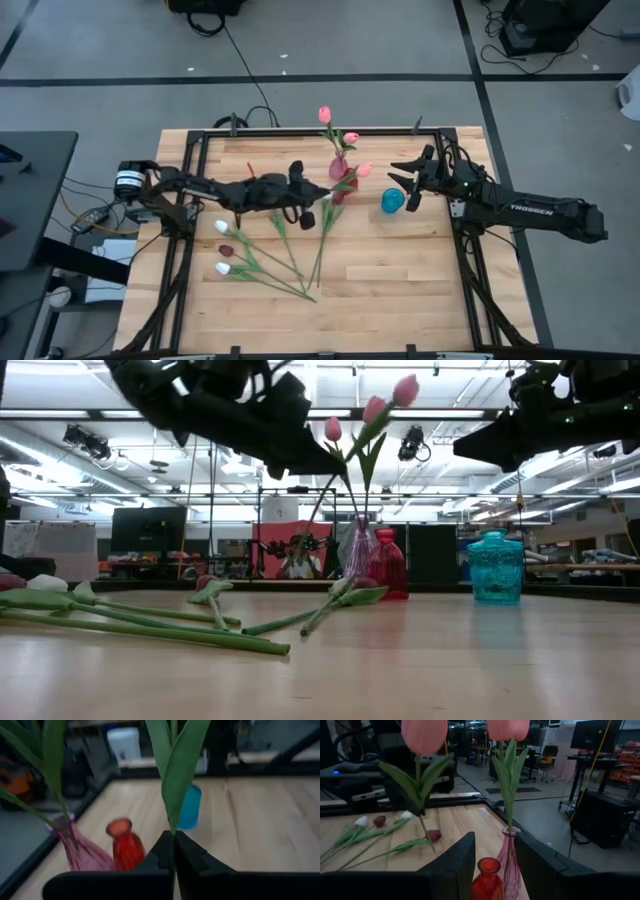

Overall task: Sort flowers into vase by color
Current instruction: Put the pink flower into the pink vase

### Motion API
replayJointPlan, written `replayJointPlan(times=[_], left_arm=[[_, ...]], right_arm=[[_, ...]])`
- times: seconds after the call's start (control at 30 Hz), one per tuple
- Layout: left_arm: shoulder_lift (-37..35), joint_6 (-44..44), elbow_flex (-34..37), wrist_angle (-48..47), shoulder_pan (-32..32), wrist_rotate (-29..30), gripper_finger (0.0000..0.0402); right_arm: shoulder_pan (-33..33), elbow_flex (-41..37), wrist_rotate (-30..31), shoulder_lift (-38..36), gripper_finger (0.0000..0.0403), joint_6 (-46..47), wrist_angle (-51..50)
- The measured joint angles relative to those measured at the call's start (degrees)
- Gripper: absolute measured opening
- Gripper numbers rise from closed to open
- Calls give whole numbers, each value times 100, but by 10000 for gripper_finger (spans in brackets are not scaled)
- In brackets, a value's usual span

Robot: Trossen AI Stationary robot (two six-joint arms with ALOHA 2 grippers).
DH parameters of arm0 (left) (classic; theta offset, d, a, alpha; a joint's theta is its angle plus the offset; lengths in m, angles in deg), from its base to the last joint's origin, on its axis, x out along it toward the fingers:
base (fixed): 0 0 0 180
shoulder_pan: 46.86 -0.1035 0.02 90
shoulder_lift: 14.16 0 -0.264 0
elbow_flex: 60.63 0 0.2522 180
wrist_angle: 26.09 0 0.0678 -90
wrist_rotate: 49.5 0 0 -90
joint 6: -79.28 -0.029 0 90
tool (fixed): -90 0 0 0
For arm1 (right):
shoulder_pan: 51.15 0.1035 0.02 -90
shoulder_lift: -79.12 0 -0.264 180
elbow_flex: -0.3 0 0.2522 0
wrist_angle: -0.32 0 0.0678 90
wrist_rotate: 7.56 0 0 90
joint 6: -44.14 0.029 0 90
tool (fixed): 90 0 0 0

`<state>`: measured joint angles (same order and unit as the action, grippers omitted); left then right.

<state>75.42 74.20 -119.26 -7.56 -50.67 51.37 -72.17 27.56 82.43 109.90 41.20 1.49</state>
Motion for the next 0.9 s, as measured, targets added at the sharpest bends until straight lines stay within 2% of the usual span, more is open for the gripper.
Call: replayJointPlan(times=[0.17,0.33,0.63,0.9], left_arm=[[-2,-684,215,1432,11,19,8],[-8,-1140,174,2582,-318,139,8],[293,-670,-432,2830,-960,-658,7],[916,-813,-1196,2825,-1032,-747,7]], right_arm=[[0,0,-1,39,151,-6,51],[0,0,-2,62,151,-18,124],[0,0,-2,72,151,-52,189],[0,0,-2,164,151,-70,213]])
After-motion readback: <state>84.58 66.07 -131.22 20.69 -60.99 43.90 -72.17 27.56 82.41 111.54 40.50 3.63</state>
